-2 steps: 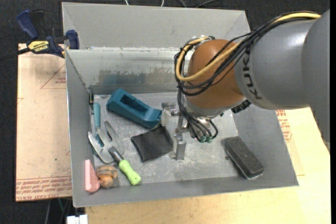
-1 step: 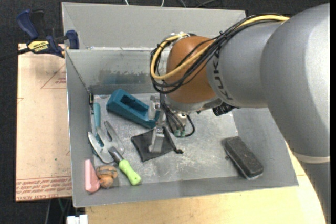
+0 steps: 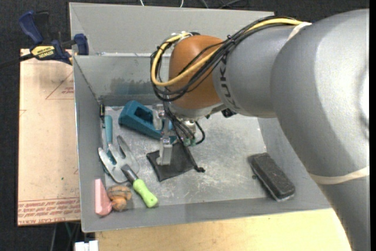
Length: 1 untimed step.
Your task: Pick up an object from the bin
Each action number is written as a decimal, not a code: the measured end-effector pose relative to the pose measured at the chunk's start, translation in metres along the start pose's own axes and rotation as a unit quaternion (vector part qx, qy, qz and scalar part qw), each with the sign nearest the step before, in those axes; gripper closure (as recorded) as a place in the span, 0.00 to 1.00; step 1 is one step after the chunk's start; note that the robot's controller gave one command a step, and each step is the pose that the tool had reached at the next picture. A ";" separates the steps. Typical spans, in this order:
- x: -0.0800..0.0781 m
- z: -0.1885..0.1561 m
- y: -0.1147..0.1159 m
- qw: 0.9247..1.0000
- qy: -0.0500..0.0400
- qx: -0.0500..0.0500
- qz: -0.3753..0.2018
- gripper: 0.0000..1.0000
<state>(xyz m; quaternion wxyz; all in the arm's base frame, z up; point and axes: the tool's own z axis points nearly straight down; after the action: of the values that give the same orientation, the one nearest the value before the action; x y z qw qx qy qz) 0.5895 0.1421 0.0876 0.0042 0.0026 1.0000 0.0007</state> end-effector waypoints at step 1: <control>-0.030 0.006 -0.042 0.991 -0.009 -0.004 -0.135 0.00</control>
Offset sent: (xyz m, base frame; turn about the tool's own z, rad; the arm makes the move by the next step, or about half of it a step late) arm 0.0016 -0.0531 -0.0176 -0.1315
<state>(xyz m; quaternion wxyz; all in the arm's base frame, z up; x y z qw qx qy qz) 0.6196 0.0999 0.0818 0.0132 -0.1329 0.9910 0.0046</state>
